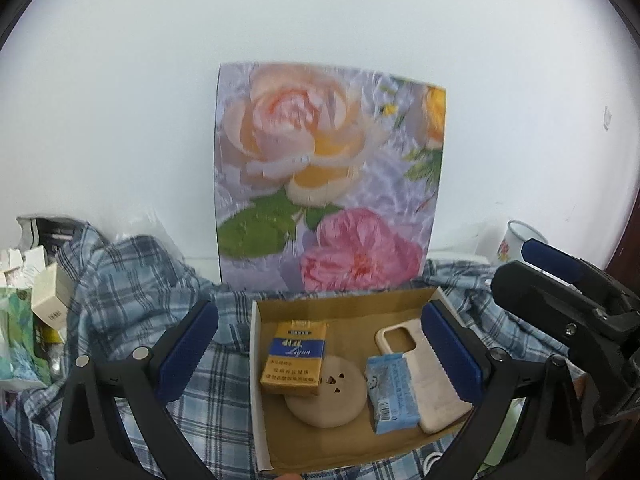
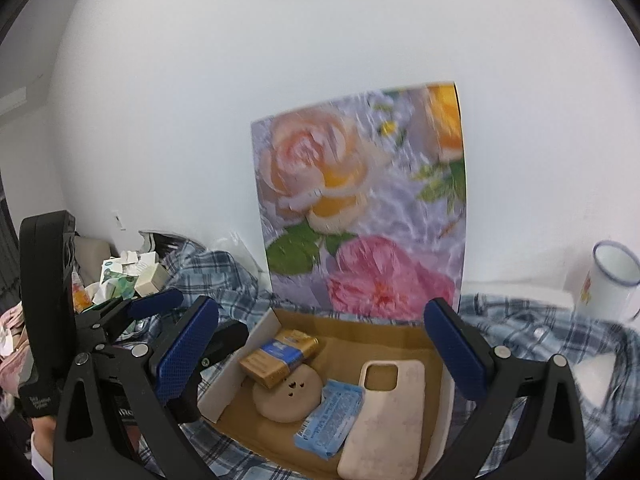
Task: Organize soft objects
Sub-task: 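Raise both tools out of the box and back away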
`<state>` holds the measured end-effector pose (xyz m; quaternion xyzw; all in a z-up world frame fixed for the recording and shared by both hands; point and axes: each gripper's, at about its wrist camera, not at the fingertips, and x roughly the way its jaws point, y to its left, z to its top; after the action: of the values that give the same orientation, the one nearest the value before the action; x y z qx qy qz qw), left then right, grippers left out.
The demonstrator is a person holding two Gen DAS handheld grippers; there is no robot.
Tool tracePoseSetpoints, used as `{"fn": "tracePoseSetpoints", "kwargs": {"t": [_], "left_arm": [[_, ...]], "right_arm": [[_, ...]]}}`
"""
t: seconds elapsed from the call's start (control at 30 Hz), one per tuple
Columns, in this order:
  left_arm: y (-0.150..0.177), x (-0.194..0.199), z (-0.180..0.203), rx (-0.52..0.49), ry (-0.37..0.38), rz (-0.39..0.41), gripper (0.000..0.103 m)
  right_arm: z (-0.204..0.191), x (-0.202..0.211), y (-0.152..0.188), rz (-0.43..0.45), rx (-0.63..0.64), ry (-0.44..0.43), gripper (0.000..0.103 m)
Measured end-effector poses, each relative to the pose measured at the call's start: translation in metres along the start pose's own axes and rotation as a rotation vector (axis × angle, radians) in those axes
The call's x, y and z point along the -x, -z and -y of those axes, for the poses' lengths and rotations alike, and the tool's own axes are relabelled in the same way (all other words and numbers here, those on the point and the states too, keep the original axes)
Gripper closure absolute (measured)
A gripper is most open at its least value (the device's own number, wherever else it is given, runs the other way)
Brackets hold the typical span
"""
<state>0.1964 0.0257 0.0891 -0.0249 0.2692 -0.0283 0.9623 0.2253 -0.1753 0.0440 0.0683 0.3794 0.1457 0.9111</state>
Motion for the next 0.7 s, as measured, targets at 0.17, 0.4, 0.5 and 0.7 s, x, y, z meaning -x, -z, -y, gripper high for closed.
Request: {"fn": "tracePoseSetpoints", "kwargs": {"t": [0.17, 0.4, 0.5, 0.7], "left_arm": [[-0.013, 0.025, -0.002, -0.008, 0.010, 0.043, 0.000], [-0.023, 0.054, 0.009, -0.040, 0.014, 0.091, 0.000], [-0.027, 0.065, 0.013, -0.046, 0.027, 0.100, 0.000], [-0.035, 0.101, 0.023, -0.057, 0.054, 0.152, 0.000]], "right_arm": [[-0.009, 0.022, -0.013, 0.040, 0.018, -0.018, 0.000], [-0.020, 0.048, -0.025, 0.068, 0.046, -0.027, 0.000], [-0.024, 0.059, -0.030, 0.083, 0.058, -0.027, 0.000], [-0.035, 0.087, -0.040, 0.124, 0.092, -0.038, 0.000]]}}
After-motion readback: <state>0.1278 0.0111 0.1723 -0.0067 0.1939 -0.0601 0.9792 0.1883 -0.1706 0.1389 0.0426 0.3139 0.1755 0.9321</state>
